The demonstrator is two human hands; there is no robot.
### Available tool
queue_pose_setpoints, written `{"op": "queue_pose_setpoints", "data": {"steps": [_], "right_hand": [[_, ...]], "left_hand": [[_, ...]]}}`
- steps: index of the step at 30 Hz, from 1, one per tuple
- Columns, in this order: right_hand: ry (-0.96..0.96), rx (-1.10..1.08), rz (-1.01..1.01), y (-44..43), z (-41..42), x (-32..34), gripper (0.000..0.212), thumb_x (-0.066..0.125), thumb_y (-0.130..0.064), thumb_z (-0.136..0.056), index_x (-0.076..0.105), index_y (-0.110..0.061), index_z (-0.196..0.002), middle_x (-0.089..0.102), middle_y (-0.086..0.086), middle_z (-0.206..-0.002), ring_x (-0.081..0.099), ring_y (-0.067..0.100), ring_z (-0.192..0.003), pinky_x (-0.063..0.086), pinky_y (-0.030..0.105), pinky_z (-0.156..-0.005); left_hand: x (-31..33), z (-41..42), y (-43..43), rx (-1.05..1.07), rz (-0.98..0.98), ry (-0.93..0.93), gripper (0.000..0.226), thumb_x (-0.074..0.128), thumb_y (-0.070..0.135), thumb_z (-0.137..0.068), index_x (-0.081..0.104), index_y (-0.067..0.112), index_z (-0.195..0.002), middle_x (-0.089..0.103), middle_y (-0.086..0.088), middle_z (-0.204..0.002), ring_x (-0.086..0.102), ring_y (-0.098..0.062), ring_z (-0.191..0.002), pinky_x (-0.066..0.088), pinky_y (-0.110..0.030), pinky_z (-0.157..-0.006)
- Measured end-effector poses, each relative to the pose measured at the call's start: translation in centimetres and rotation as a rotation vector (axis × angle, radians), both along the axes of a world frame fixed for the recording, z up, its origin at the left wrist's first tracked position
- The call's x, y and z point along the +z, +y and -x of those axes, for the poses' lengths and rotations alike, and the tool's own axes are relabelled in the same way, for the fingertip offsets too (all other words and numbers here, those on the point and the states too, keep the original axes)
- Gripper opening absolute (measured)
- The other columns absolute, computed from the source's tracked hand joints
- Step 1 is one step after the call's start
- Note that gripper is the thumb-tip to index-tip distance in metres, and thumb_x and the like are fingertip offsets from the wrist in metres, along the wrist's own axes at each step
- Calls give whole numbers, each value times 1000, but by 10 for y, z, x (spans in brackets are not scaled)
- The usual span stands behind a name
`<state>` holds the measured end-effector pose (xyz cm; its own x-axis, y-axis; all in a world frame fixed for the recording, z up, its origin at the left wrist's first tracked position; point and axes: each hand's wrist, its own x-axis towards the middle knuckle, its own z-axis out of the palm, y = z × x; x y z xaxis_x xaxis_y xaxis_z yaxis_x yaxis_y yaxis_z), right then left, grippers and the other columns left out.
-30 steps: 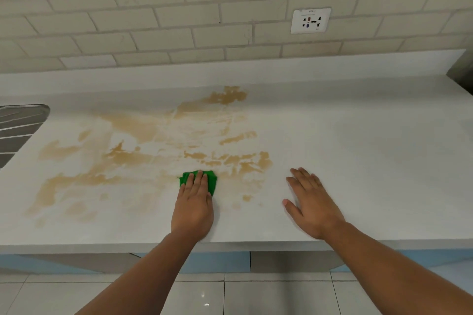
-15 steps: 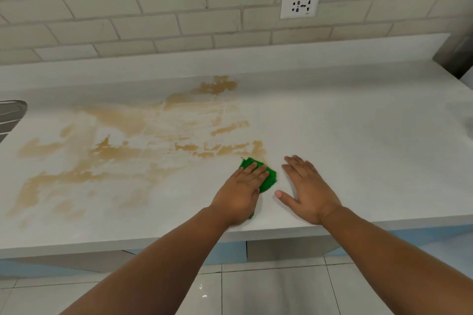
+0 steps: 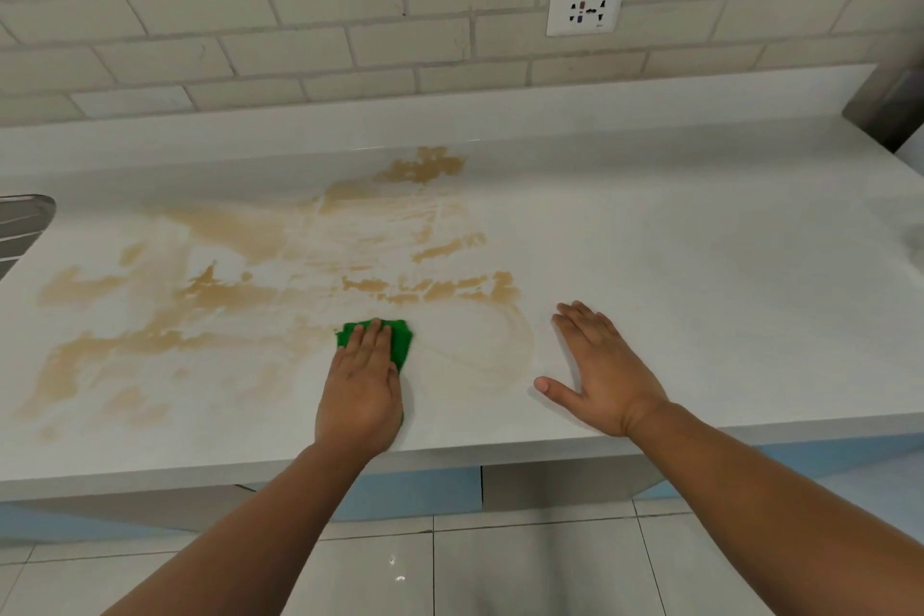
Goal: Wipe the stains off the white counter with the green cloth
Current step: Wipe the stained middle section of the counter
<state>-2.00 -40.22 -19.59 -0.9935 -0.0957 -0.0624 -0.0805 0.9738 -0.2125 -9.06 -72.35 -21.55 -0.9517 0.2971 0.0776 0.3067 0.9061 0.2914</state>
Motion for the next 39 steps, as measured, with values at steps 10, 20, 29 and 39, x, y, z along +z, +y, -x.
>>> {"op": "queue_pose_setpoints", "data": {"steps": [10, 20, 29, 39], "right_hand": [[47, -17, 94, 13, 8, 0, 96, 11, -79, -87, 19, -12, -155, 8, 4, -165, 0, 17, -151, 3, 39, -123], [50, 11, 36, 61, 27, -5, 88, 18, -73, -90, 24, -12, -154, 12, 5, -164, 1, 19, -151, 3, 41, -123], [54, 28, 70, 64, 28, -8, 85, 19, -72, -92, 27, -12, -152, 13, 5, -163, 1, 19, -151, 3, 43, -123], [64, 37, 97, 65, 28, -8, 92, 10, -77, -90, 31, -11, -151, 17, 8, -163, 4, 21, -151, 6, 45, -123]], "left_hand": [[9, 67, 78, 93, 53, -71, 56, 20, 24, -102, 13, 10, -155, 7, -5, -164, 1, -21, -151, 3, -39, -123], [24, 116, 141, -233, -142, -181, 52, 33, 7, -100, 33, 16, -151, 26, 1, -159, 15, -15, -149, 3, -21, -118], [34, 95, 167, -422, -201, -318, 51, 36, 3, -100, 46, 26, -144, 34, 17, -150, 19, 1, -142, -3, 3, -103], [18, 27, 131, -662, -335, -328, 50, 42, -1, -91, 60, 20, -132, 49, 12, -144, 31, -1, -141, 14, -24, -121]]}}
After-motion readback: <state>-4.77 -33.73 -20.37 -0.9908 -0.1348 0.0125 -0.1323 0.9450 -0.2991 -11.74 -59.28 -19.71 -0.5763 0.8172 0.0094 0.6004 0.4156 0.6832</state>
